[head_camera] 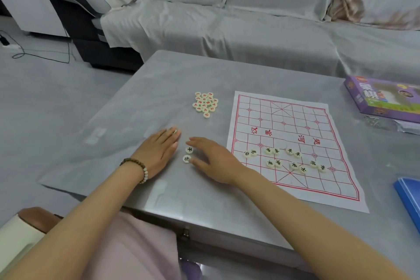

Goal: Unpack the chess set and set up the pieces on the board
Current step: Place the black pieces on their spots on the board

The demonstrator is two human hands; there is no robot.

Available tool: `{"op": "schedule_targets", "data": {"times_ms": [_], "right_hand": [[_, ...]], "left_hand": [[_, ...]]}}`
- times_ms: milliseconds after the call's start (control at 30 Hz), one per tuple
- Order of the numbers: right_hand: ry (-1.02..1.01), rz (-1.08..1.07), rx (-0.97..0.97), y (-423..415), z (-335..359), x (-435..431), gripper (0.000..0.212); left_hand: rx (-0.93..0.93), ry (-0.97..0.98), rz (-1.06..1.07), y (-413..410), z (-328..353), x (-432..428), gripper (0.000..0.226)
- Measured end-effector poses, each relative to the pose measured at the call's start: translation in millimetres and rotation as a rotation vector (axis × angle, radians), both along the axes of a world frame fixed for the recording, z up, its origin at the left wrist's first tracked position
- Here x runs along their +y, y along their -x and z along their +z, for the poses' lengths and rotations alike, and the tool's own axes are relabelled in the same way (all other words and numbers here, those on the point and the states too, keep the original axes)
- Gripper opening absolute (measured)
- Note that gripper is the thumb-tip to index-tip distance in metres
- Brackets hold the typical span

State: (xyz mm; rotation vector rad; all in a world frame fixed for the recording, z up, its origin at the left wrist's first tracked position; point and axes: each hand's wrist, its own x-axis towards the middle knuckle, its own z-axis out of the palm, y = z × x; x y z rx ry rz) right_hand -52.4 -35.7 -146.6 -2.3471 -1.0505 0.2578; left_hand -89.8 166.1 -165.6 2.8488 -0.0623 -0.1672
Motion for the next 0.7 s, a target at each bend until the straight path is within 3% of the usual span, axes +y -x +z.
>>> {"op": "schedule_targets", "data": {"times_ms": [133, 300, 500, 700], "right_hand": [[0.049, 0.048, -0.06, 0.4, -7.6, 12.3, 0.044], [-0.003, 0.051, -0.093, 0.5, -12.2, 10.0, 0.027], [-0.025, 0.009, -0.05, 4.1, -12.5, 8.2, 0.025], [-0.051, -0.002, -0.059, 9.6, -13.4, 2.3, 0.025]], "left_hand": [[-0.064, -0.014, -0.045, 22.0, 0.7, 8.5, 0.081], [-0.145, 0.176, 0.001, 36.0, 4.6, 17.3, 0.041], [-0.116, 0.311, 0.055, 41.1, 14.0, 14.3, 0.027], [-0.119, 0.238, 0.141, 51.0, 13.3, 18.5, 0.025]]}}
